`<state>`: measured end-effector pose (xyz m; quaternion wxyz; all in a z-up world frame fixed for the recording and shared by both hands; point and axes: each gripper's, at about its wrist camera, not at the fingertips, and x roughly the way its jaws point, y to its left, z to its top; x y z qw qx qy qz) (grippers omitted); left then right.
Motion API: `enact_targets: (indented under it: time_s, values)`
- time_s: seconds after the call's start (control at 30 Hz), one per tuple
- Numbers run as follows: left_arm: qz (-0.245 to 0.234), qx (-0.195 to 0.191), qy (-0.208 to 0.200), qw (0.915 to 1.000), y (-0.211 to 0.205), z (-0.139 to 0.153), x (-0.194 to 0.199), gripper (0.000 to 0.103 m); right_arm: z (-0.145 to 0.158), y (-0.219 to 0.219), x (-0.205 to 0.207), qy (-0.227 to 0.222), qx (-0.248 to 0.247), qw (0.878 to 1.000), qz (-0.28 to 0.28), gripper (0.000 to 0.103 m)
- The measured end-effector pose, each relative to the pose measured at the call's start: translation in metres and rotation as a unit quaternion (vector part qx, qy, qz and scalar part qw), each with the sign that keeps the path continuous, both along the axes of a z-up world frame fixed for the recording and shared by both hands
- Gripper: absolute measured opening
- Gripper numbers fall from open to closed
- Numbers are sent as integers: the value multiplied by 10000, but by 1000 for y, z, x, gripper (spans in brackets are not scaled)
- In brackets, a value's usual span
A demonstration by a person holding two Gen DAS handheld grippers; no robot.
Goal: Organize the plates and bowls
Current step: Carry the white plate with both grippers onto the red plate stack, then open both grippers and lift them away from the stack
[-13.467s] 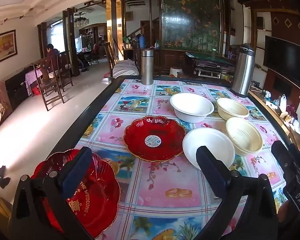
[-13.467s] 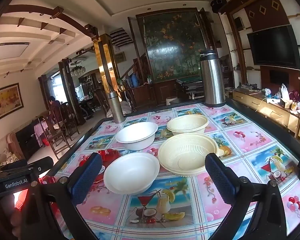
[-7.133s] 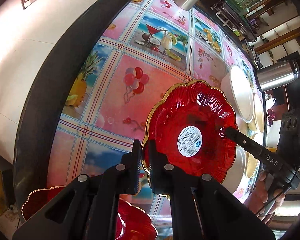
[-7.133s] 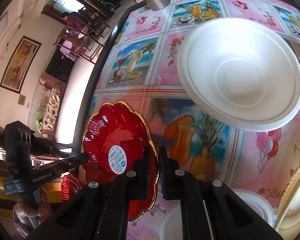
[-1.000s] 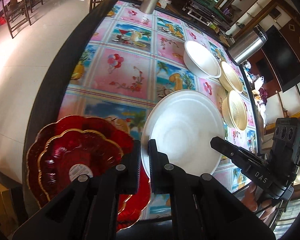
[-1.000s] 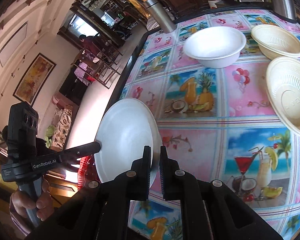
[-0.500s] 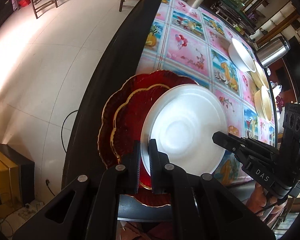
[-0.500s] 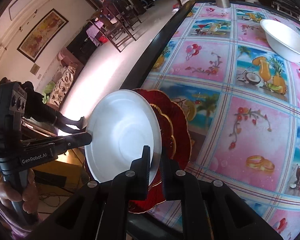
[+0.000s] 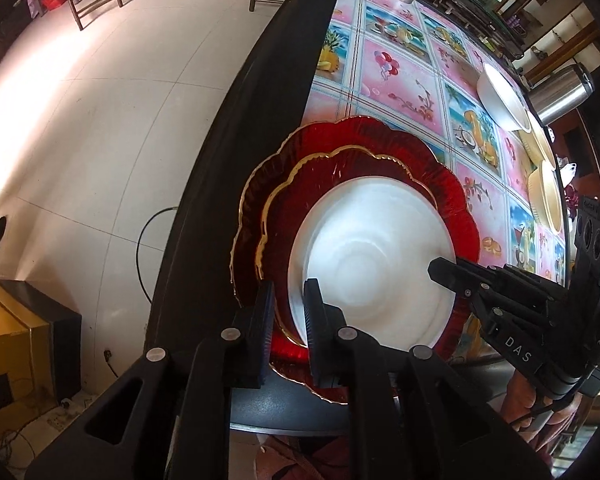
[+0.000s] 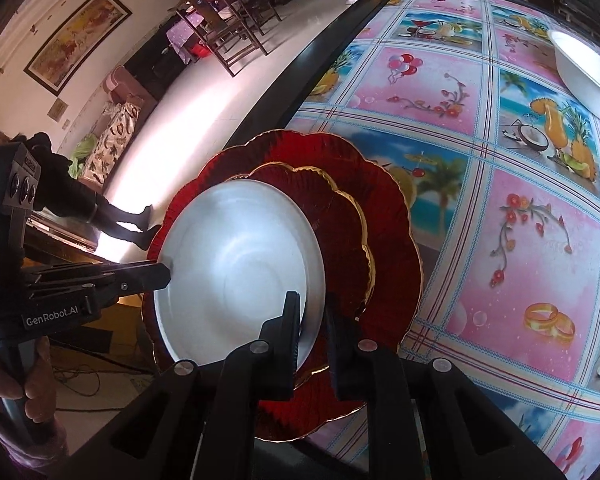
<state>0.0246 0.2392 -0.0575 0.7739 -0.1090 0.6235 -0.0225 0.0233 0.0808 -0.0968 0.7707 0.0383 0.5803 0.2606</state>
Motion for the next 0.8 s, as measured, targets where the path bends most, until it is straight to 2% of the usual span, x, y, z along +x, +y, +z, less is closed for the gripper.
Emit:
enact_targets:
  time_s: [0.13,0.23,0.27,0.33,0.4,0.47,0.63,0.8]
  values:
    - [68,164,-243,9995,6,14,-5,16,7,1,-3,-339,-299,9990,-26,18]
    - [186,101,-515,9984,11,31,-7,17,21,-10,-3,-468,-193,9987,-47,22]
    - [206,48,-601,9980,10,36,-8,18,28,-16,-3,-542,-143,9984,-95,27]
    - [176,-130,-764,9968,3,45,-8,30,43,-32,-3,-697,30,9973,-226,32]
    - [76,-288,-950,9950,-11,52,-8,50,56,-51,-4,-846,248,9954,-386,34]
    - [-42,-337,-1147,9928,-30,57,-7,55,62,-70,-4,-949,323,9935,-533,37]
    - [-360,-638,-1269,9892,-81,48,-7,57,56,-117,-2,-859,398,9909,-953,38]
    - [-559,-391,-1474,9867,-133,37,-14,57,39,-152,-9,-705,352,9905,-1129,39]
